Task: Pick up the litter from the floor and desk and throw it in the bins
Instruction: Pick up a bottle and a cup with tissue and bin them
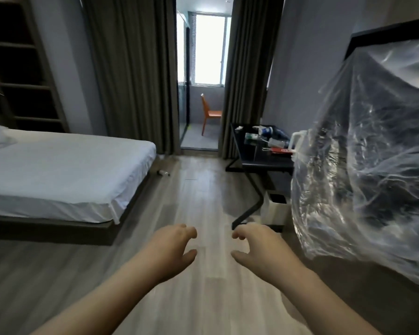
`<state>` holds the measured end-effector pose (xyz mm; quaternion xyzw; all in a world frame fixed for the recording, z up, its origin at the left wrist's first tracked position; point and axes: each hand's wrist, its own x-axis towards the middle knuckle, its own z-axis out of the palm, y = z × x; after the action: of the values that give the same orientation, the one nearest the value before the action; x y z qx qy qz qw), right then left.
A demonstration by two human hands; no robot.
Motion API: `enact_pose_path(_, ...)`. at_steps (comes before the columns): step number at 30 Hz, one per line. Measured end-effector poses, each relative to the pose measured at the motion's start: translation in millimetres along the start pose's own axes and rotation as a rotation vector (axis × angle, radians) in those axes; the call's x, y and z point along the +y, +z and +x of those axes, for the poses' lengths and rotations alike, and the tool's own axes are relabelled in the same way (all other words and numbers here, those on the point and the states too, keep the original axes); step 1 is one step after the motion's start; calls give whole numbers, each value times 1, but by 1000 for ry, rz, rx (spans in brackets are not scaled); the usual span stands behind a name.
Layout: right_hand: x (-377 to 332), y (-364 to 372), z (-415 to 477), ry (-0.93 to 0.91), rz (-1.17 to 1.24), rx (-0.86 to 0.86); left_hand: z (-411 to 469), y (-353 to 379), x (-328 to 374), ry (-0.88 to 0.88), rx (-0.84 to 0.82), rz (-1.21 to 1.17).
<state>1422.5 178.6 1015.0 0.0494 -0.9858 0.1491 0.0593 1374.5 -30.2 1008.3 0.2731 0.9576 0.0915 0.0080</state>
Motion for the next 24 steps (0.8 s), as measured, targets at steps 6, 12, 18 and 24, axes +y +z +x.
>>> enact_pose_path(6, 25, 1, 109, -67, 35, -13, 85, -7, -36, -83, 8, 11)
enact_pose_path(12, 41, 10, 211, -109, 47, -93, 163, -10, -80, -153, -11, -3)
enact_pose_path(18, 53, 33, 318, -121, 35, -128, 244, -8, -144, -192, -13, -22)
enact_pose_path(24, 45, 56, 446, -106, 24, -151, 337, -17, -236, -197, 15, -44)
